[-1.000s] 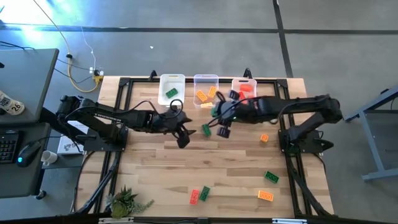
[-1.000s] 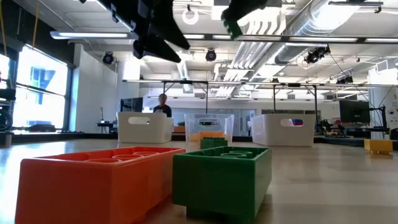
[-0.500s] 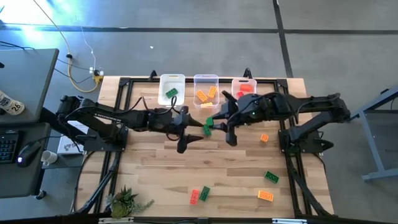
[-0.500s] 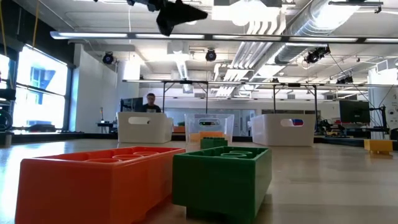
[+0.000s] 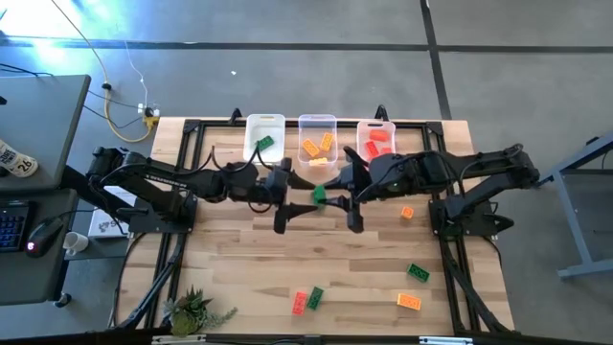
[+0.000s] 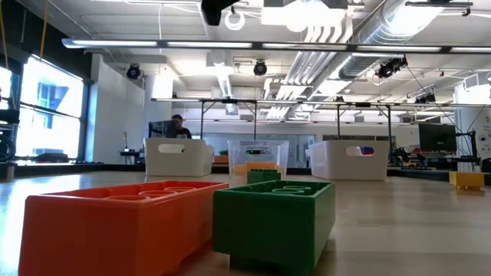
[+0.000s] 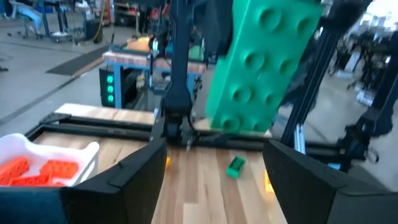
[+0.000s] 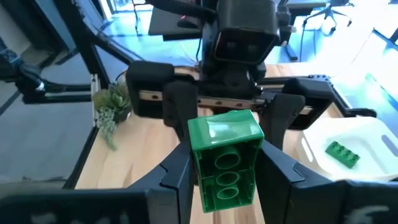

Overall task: Sort & place blocks by color
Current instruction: Put the green game piece into the left white bin

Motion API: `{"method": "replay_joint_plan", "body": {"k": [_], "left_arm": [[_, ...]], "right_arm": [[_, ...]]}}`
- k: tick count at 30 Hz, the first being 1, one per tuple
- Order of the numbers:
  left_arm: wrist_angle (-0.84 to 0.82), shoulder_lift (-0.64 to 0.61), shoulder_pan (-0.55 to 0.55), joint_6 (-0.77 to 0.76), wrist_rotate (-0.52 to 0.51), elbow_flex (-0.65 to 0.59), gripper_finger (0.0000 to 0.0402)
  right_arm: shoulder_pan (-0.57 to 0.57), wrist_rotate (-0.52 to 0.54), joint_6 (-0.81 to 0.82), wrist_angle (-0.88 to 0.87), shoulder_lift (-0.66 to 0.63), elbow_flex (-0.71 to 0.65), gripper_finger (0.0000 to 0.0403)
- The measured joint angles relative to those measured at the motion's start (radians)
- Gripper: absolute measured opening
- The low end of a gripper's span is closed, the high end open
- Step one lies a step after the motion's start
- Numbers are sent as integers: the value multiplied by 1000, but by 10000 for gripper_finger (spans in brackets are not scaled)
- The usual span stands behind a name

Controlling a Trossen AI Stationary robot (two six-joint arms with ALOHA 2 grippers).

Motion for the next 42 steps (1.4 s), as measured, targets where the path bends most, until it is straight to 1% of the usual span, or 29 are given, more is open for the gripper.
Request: {"method": "replay_joint_plan", "body": {"k": [4, 9, 15, 24, 32, 36, 42], "left_arm": [[34, 0, 0, -12, -5, 0, 255], [47, 0, 0, -40, -60, 0, 255], [96, 0, 1, -11, -59, 0, 255], [140, 0, 3, 21, -64, 0, 255], [173, 0, 3, 66, -67, 0, 254], [169, 0, 3, 66, -67, 0, 233], [166, 0, 3, 86, -66, 0, 160]], "right_arm": [[0, 10, 1, 19, 0, 0, 108], [-1, 28, 15, 24, 0, 0, 108], [-1, 69, 40, 35, 0, 0, 108], [-1, 97, 89, 116, 20, 0, 108], [-5, 121, 114, 123, 34, -1, 108], [-10, 117, 123, 119, 39, -1, 108], [-10, 118, 123, 119, 40, -1, 108]]}}
